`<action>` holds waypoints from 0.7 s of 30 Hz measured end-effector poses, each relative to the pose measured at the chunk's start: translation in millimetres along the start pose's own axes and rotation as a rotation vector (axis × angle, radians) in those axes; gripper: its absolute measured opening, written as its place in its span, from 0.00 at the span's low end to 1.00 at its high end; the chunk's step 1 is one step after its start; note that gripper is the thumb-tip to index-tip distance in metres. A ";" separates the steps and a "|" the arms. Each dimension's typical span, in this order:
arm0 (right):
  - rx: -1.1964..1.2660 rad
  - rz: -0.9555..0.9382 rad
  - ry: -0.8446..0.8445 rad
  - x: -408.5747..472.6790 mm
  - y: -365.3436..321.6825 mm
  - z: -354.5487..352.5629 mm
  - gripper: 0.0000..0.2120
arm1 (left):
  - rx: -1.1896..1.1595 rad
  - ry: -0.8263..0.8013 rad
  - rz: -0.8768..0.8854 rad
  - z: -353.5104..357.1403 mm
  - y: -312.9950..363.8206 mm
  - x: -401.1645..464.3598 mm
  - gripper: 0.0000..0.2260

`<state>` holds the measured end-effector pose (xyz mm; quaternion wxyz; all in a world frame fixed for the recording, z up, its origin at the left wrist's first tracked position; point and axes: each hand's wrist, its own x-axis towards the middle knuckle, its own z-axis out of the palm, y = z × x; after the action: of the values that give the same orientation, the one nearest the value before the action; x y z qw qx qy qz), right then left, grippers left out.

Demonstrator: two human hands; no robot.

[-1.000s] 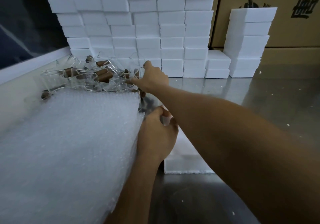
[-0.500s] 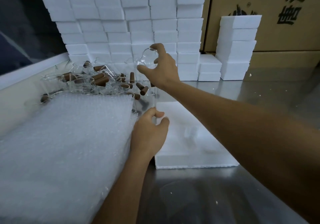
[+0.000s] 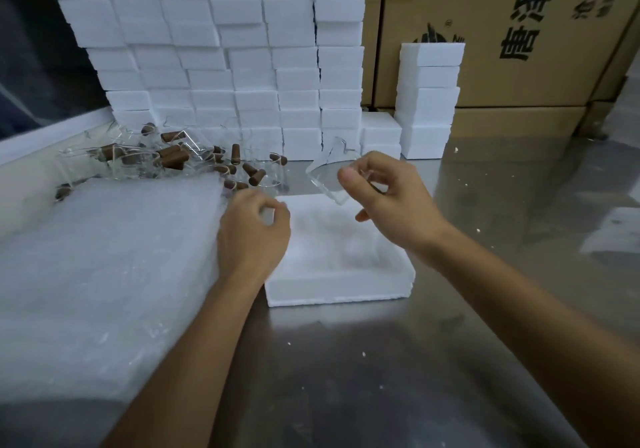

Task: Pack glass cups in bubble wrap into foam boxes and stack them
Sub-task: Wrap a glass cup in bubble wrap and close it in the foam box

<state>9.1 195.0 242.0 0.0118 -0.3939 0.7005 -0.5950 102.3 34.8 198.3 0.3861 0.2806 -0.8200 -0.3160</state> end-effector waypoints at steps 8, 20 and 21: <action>0.038 -0.035 -0.058 -41.0 4.0 -23.1 0.10 | -0.114 -0.325 0.507 -9.3 36.6 -21.2 0.36; 0.190 -0.044 0.102 -60.3 2.3 -22.2 0.22 | -0.162 -0.370 0.466 -16.5 42.6 -23.3 0.30; 0.204 -0.051 0.121 -61.2 2.4 -19.7 0.22 | -0.161 -0.359 0.462 -17.0 42.6 -23.0 0.30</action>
<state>40.4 245.9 218.0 -0.0055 -0.3719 0.6255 -0.6858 119.4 73.1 227.6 0.3174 -0.0052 -0.8896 -0.3284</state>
